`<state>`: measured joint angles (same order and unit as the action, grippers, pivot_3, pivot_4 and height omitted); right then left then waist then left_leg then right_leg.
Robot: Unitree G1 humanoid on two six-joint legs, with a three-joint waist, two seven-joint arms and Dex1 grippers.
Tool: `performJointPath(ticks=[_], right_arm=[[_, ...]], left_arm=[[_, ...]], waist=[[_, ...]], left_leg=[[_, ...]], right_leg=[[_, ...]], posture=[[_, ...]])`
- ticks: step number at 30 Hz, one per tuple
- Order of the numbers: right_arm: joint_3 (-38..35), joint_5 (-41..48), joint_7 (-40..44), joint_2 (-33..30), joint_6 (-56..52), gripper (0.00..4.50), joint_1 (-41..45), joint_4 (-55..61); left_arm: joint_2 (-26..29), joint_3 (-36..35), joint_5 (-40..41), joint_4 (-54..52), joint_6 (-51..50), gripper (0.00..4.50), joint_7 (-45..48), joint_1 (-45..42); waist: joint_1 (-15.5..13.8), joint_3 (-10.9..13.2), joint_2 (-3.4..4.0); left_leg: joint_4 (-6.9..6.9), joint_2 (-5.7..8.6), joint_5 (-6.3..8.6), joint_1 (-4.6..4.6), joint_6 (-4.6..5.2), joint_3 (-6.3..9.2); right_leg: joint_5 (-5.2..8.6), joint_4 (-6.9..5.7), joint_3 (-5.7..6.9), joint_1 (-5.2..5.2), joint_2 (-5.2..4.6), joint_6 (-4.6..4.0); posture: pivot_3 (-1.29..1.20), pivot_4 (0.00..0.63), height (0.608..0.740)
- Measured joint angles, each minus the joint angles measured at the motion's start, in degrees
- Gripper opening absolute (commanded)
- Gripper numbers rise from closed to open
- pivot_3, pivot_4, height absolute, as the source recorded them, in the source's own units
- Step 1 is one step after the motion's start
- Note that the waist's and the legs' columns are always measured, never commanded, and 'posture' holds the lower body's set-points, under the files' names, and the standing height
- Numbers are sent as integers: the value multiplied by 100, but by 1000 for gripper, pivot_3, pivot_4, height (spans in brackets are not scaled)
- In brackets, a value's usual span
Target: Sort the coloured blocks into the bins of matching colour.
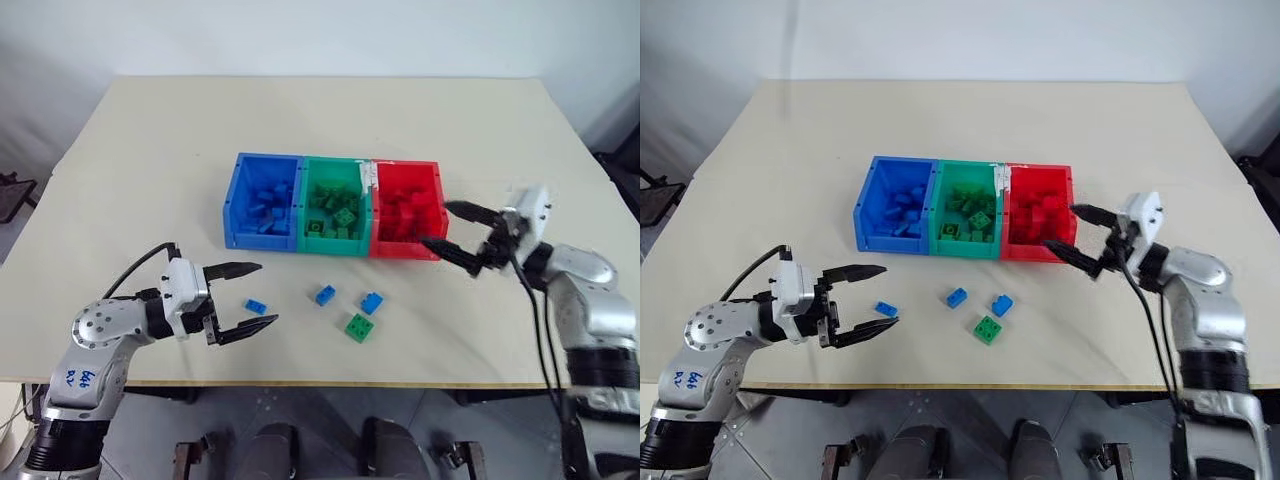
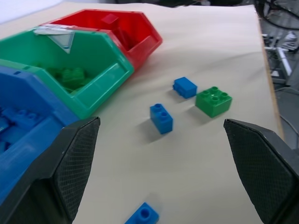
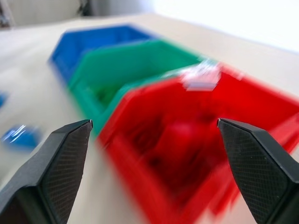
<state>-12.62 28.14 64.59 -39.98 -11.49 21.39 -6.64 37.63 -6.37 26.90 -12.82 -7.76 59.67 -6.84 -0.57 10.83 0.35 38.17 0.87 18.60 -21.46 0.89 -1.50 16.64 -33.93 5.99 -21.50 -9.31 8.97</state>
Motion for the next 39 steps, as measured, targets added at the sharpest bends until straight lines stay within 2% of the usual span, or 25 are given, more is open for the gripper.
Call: performJointPath(ticks=[5,11,15,21,25,29,32,35,39], right_arm=[[-404,-187,641,-719,566,4461,-1686,501],[-572,-416,788,-799,1073,4461,-2170,415],[-146,-575,783,-702,1165,4461,-1713,363],[1196,-852,908,-170,816,4461,-405,225],[1899,-1196,940,168,620,4461,309,-184],[2487,-1764,969,506,870,4461,977,-950],[2605,-1877,1067,636,1186,4461,1144,-1334],[2615,-1907,1152,779,1364,3871,1239,-1550],[2635,-1895,1308,843,1413,2533,1251,-1581]], left_arm=[[-11,352,-141,99,210,4500,280,-145],[-92,579,-300,501,543,4500,483,-279],[-100,509,-312,687,631,4500,470,-316],[-1,-7,-303,848,793,4500,325,139],[145,-399,-304,921,868,4500,277,710],[146,-619,-259,638,863,4500,102,1026],[137,-654,-243,396,851,4500,-8,1052],[81,-620,-235,193,814,4500,-91,1054],[54,-597,-234,88,763,4500,-160,1052]], waist=[[-76,0,0],[-46,0,0],[-3,0,-1],[67,0,0],[50,1,-1],[18,1,-2],[27,0,-2],[75,0,-3],[83,0,-2]], left_leg=[[-3,8,2,6,3,-13],[2,-7,1,27,1,-37],[2,-19,0,28,0,-39],[1,-44,1,24,-2,-37],[5,-43,4,16,-1,-31],[10,-41,5,13,-1,-24],[7,-42,8,16,-4,-26],[6,-48,8,17,-7,-30],[6,-54,10,19,-10,-33]], right_leg=[[0,5,-5,1,0,1],[-5,-1,-9,4,2,0],[-7,-2,-10,2,3,-2],[-7,2,-7,0,9,-4],[-8,3,-5,-3,8,-5],[-9,2,-3,-3,6,-7],[-9,3,-4,-3,7,-7],[-9,2,-3,-3,14,-8],[-8,2,-4,-4,20,-10]], posture=[[0,150,740],[0,150,740],[0,150,740],[0,150,740],[0,150,740],[0,150,740],[0,150,740],[0,150,740],[0,150,740]])
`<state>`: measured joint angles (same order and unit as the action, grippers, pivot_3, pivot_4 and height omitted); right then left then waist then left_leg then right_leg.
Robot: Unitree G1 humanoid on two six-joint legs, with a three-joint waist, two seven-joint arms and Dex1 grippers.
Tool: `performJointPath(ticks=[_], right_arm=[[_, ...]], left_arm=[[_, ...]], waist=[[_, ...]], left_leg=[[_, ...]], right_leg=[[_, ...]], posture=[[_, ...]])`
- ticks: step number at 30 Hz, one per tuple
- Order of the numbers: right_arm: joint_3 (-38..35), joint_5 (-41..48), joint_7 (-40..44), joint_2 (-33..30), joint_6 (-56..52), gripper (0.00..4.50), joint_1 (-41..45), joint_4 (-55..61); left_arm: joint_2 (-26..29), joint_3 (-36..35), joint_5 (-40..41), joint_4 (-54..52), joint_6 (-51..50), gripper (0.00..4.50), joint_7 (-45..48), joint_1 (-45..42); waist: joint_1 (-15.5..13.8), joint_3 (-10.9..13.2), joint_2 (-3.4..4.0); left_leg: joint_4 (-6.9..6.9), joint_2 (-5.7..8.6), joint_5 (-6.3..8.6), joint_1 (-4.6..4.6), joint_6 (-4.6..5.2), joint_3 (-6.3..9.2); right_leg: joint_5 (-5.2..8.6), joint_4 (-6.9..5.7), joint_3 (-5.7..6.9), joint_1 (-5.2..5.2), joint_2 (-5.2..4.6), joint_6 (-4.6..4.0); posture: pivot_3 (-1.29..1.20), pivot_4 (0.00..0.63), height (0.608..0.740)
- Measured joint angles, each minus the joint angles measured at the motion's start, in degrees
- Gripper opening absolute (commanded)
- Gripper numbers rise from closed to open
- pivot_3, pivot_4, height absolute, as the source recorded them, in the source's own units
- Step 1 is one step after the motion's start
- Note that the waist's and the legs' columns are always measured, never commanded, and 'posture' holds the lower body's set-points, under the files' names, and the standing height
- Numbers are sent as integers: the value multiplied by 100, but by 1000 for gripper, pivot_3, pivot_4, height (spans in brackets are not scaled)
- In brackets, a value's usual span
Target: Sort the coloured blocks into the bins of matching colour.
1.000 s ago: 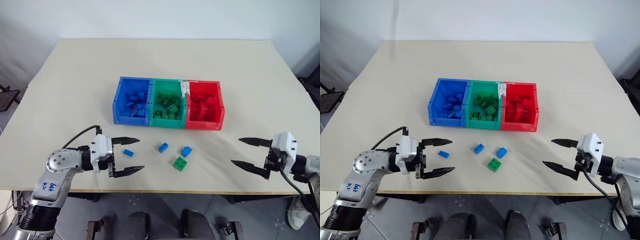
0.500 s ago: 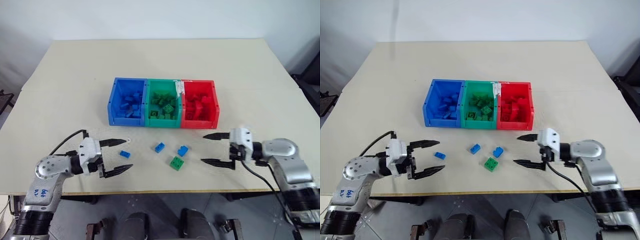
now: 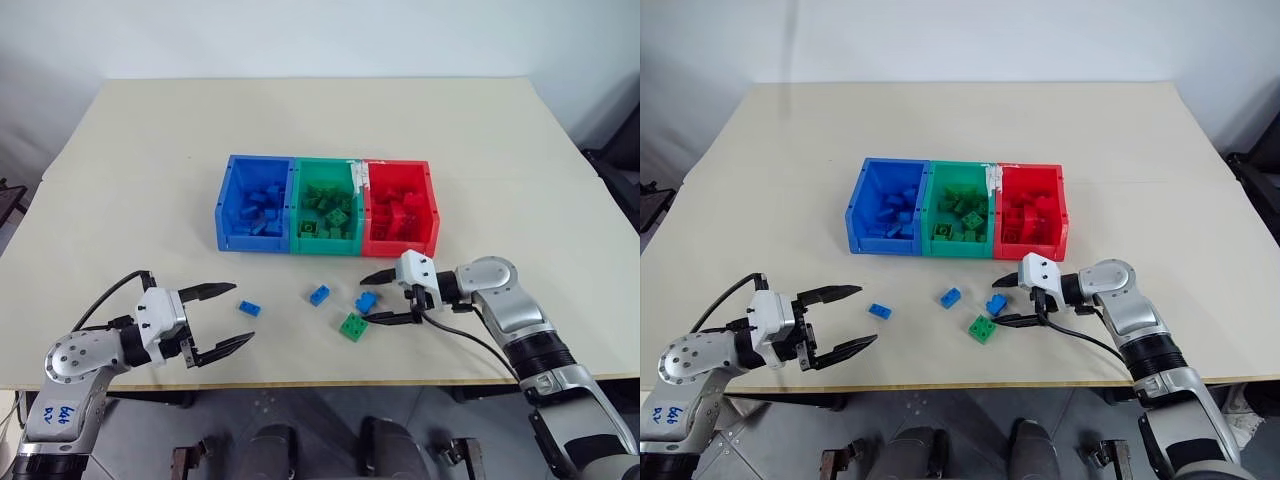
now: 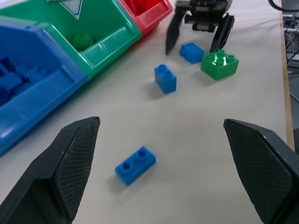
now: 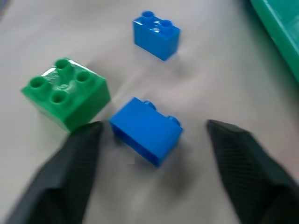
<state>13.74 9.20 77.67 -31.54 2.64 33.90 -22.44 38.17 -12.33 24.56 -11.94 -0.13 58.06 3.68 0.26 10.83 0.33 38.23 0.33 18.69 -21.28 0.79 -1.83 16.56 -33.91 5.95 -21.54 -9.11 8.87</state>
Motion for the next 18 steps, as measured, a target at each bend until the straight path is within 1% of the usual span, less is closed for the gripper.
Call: performJointPath(ticks=[2,3,9,11,13,16,18], right_arm=[[-8,31,57,0,-1,1792,-18,2],[-29,48,75,-1,1,1592,-43,8],[-139,164,86,-128,-55,1596,-117,114],[-337,312,73,-212,-241,1596,-114,306],[-519,468,-2,-251,-574,1596,-50,604],[-542,544,-305,-197,-1187,1596,270,1042],[-527,619,-644,156,-1737,1596,686,1336]], left_arm=[[0,0,0,-43,-12,4500,-29,-1],[0,0,0,-56,-13,4500,-39,-4],[-41,0,1,-56,-23,4500,-93,-52],[-108,0,1,-56,-23,4500,-126,-65],[-180,-4,2,-54,-23,4500,-205,-63],[-216,-18,11,-53,-21,4500,-291,-57],[-237,-59,17,-49,-15,4500,-341,-27]], waist=[[-2,0,0],[-2,0,0],[-18,0,1],[-16,1,1],[-15,1,1],[23,1,2],[60,1,2]], left_leg=[[0,-1,0,0,0,0],[0,0,0,0,0,0],[2,1,1,-1,0,0],[1,-1,2,-1,-1,-1],[1,-3,2,-1,-3,0],[-1,-10,4,0,-6,0],[0,-16,8,1,-16,2]], right_leg=[[0,0,0,0,0,0],[0,0,-1,0,0,0],[0,1,-2,0,0,-1],[0,1,-2,-1,0,-1],[0,0,-1,-2,2,-1],[-1,-2,-7,-11,7,-5],[-1,-4,-7,-14,21,-13]], posture=[[0,150,740],[0,150,740],[0,150,740],[0,150,740],[0,150,740],[0,150,740],[0,150,740]])
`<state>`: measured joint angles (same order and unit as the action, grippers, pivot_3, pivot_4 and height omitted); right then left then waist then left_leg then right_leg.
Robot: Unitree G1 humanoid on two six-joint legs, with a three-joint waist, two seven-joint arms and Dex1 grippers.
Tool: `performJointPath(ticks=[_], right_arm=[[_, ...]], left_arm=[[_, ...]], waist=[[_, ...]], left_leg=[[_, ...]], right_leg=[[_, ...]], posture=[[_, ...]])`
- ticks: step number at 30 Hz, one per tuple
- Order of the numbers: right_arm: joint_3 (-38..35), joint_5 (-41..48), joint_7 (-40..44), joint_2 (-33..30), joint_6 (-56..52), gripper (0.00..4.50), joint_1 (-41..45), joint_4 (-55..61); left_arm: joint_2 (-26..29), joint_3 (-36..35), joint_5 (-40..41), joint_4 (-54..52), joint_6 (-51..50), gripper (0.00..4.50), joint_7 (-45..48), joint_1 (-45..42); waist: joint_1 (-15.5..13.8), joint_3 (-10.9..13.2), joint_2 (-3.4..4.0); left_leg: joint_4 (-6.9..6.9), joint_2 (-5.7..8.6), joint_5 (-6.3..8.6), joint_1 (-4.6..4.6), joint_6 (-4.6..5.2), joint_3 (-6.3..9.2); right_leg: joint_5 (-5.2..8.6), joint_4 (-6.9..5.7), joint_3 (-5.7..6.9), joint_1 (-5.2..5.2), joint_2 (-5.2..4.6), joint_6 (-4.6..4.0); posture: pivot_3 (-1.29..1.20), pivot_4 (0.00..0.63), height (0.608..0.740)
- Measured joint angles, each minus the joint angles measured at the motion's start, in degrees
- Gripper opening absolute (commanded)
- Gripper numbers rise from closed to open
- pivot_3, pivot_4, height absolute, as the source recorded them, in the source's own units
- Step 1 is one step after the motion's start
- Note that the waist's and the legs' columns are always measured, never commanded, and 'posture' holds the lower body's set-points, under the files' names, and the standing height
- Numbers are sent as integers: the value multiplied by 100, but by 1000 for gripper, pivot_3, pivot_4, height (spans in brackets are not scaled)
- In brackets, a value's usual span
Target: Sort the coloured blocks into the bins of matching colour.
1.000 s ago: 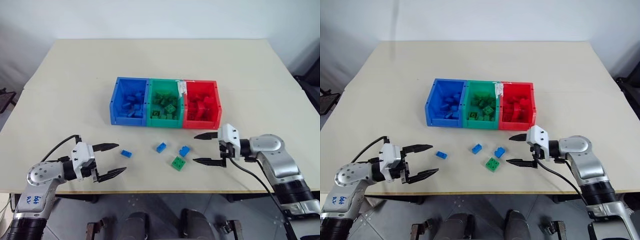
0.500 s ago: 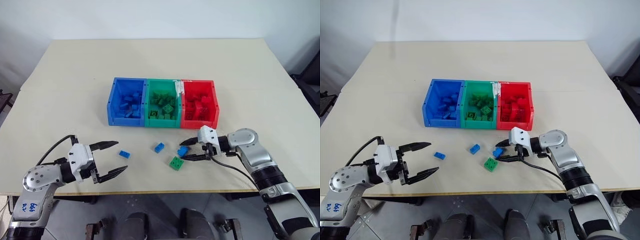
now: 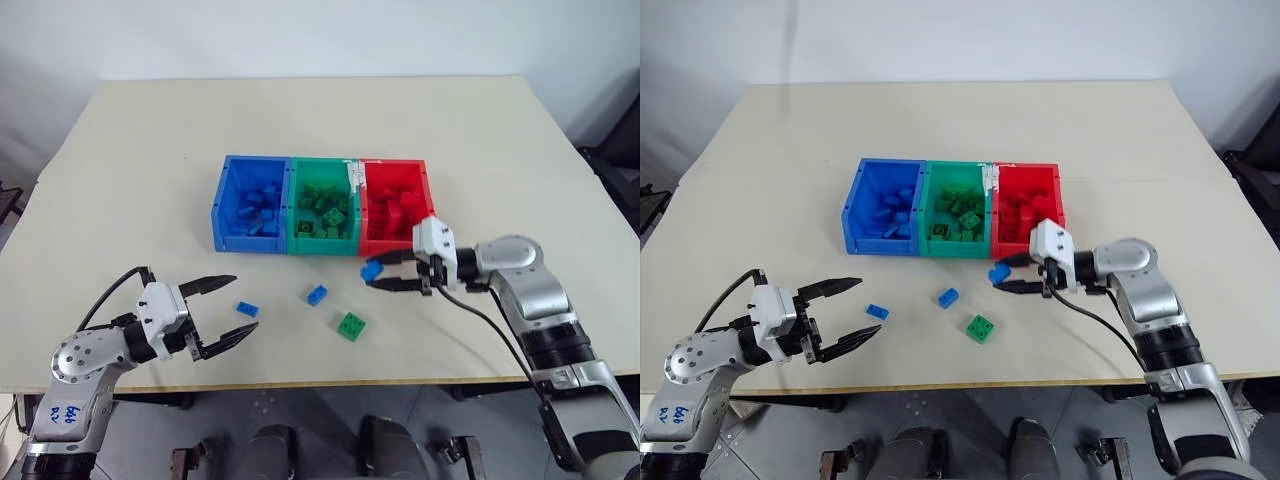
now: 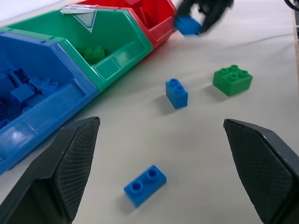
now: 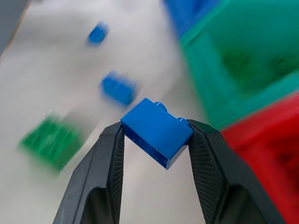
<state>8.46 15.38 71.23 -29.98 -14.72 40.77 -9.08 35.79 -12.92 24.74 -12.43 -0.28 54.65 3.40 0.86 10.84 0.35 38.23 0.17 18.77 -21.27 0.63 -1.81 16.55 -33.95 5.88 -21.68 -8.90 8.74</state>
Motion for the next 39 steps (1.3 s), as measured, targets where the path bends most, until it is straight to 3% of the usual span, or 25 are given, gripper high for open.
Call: performJointPath(ticks=[6,11,14,19,20,25,32,36,39], right_arm=[[468,-372,-1512,1775,-604,1596,1287,-497],[637,-988,-2614,2578,-377,1596,2074,-1775],[601,-1161,-3094,2940,-148,2576,2349,-2416],[507,-1162,-3118,3040,38,4295,2379,-2621],[480,-1150,-3056,2978,75,4476,2344,-2561],[262,-841,-2443,2250,146,4476,1555,-1494],[-335,101,-844,387,332,4476,-856,529],[-1295,437,-376,-769,726,4476,-2465,1297],[-1899,496,-184,-1155,1084,4476,-3415,1292]], left_arm=[[-114,-398,208,27,-38,4500,-283,73],[-142,-701,237,52,-41,4500,-479,311],[-169,-757,236,64,-35,4500,-529,445],[-181,-793,237,53,-38,4500,-596,469],[-196,-781,240,25,-55,4500,-612,454],[-201,-593,308,-122,-246,4500,-626,254],[22,-66,293,-7,-363,4500,-153,-299],[104,465,239,176,-467,4500,279,-923],[100,683,86,497,-428,4500,427,-1226]], waist=[[89,-1,-1],[84,-4,-6],[99,-5,-8],[98,-4,-7],[93,-5,-8],[72,-6,-11],[29,-7,-12],[-75,-8,-12],[-98,-6,-14]], left_leg=[[-3,1,7,-7,-14,1],[-3,0,8,-16,-12,-14],[-4,0,9,-16,-13,-21],[-5,-4,10,-17,-13,-22],[-5,-5,10,-17,-13,-22],[-5,-6,11,-19,-11,-22],[-5,2,20,-20,-1,-51],[-3,-6,22,-15,-8,-81],[4,-9,23,-7,-5,-102]], right_leg=[[3,-53,4,-60,11,-25],[1,-78,7,-84,4,-34],[3,-78,7,-91,4,-37],[3,-78,6,-91,5,-39],[3,-79,6,-91,5,-39],[3,-78,7,-91,3,-39],[2,-56,7,-87,6,-38],[3,-44,19,-72,18,-39],[0,-44,6,-71,17,-33]], posture=[[0,150,740],[0,150,740],[0,150,740],[0,150,740],[0,150,740],[0,150,740],[0,150,740],[0,150,740],[0,150,740]])
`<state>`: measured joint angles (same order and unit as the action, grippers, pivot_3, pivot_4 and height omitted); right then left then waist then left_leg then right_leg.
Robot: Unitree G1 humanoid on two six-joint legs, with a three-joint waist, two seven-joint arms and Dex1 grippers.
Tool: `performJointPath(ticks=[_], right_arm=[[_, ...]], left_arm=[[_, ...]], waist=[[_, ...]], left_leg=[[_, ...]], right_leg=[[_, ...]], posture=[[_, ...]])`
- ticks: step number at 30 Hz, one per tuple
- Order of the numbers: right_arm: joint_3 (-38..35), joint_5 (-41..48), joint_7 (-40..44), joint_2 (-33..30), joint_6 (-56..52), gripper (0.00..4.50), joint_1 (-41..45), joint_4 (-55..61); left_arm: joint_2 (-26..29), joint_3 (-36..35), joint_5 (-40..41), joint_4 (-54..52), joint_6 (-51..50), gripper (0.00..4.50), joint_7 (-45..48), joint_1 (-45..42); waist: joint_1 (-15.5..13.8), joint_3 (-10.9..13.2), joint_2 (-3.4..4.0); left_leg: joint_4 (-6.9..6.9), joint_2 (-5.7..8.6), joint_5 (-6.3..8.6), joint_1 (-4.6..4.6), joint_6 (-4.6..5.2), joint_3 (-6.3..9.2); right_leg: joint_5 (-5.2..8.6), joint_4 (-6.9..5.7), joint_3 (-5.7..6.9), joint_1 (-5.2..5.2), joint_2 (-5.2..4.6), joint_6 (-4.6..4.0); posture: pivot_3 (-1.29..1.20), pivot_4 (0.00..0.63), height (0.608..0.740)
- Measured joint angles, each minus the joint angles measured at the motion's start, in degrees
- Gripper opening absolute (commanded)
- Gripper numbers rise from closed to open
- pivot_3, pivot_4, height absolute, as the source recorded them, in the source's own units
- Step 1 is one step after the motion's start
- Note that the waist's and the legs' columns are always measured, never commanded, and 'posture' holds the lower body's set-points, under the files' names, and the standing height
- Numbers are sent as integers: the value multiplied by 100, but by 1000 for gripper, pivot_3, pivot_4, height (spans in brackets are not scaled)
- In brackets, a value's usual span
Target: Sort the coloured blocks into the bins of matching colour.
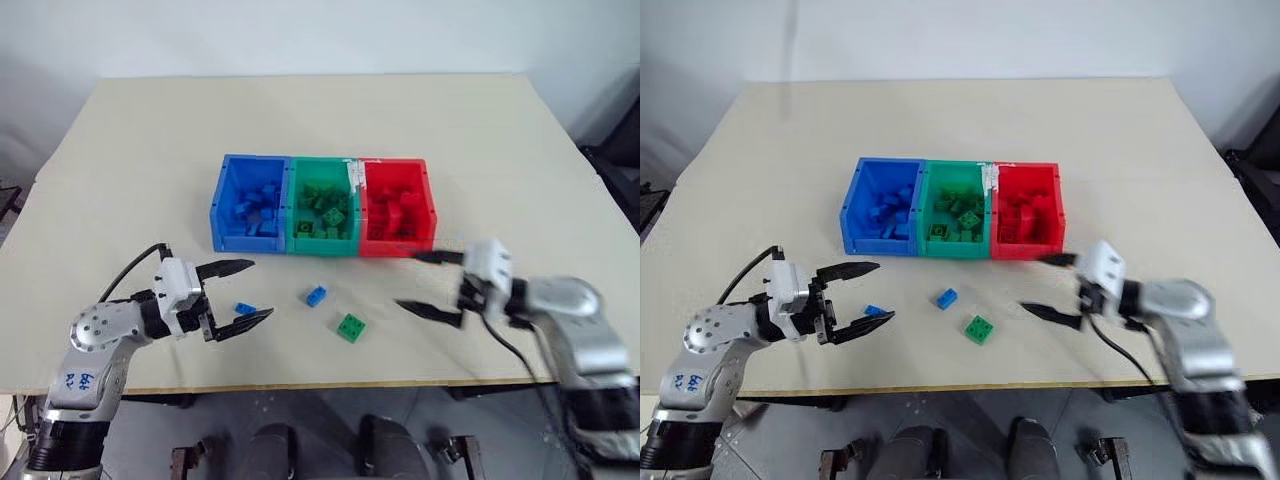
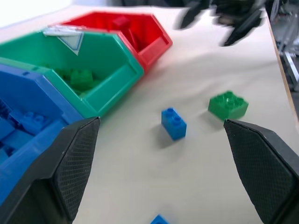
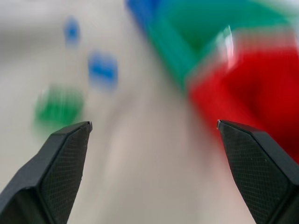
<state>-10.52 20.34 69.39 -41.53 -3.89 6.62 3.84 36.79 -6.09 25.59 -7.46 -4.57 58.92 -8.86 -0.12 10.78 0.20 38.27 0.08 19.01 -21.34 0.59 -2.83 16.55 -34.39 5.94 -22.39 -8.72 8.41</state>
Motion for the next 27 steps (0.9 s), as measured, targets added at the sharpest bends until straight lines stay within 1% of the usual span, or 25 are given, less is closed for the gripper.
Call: performJointPath(ticks=[3,6,9,10,14,17,20,25,27], right_arm=[[-330,45,43,-152,310,4476,-419,10],[-603,101,66,-261,472,4476,-782,15],[-500,159,40,-250,457,4476,-873,163],[-387,162,11,-235,403,4476,-835,296],[613,192,-247,63,-386,4476,-270,989],[1340,129,-525,228,-1094,4476,72,1258],[1871,-76,-799,428,-1493,4476,276,1284],[2373,-606,-1244,774,-1493,4476,597,1018],[2388,-678,-1362,883,-1503,4079,668,902]], left_arm=[[-174,238,-68,165,67,4500,42,-390],[-267,394,-148,382,231,4500,126,-540],[-309,514,-263,640,371,4500,215,-559],[-307,507,-274,682,411,4500,230,-563],[-220,387,-282,834,616,4500,310,-600],[74,100,-249,852,668,4500,440,-332],[221,-179,-230,841,677,4500,476,-51],[259,-427,-191,567,620,4500,408,371],[258,-465,-127,335,579,4500,356,525]], waist=[[19,0,0],[3,0,0],[16,0,-1],[16,0,-1],[16,0,-1],[12,0,0],[-38,0,0],[-89,0,-1],[-102,0,-1]], left_leg=[[2,-7,-1,15,-1,-17],[2,-9,-1,16,-2,-17],[6,-10,-1,13,-2,-18],[7,-13,-1,14,-2,-17],[23,-21,-1,9,-5,6],[28,-20,6,5,-4,38],[50,-16,13,-13,2,56],[78,-17,31,-16,11,54],[78,-18,32,-16,10,54]], right_leg=[[-4,-8,-10,3,2,-2],[-4,-7,-10,2,4,-2],[-5,-7,-11,0,4,-2],[-5,-9,-11,0,5,-3],[-6,-15,-10,-2,9,-7],[-6,-14,-10,-4,8,-7],[-6,-13,-2,-4,7,-7],[-7,-22,-4,-1,6,-6],[-7,-22,-5,-3,7,-6]], posture=[[0,150,740],[0,150,740],[0,150,740],[0,150,740],[0,150,740],[0,150,740],[0,150,740],[0,150,740],[0,150,740]])
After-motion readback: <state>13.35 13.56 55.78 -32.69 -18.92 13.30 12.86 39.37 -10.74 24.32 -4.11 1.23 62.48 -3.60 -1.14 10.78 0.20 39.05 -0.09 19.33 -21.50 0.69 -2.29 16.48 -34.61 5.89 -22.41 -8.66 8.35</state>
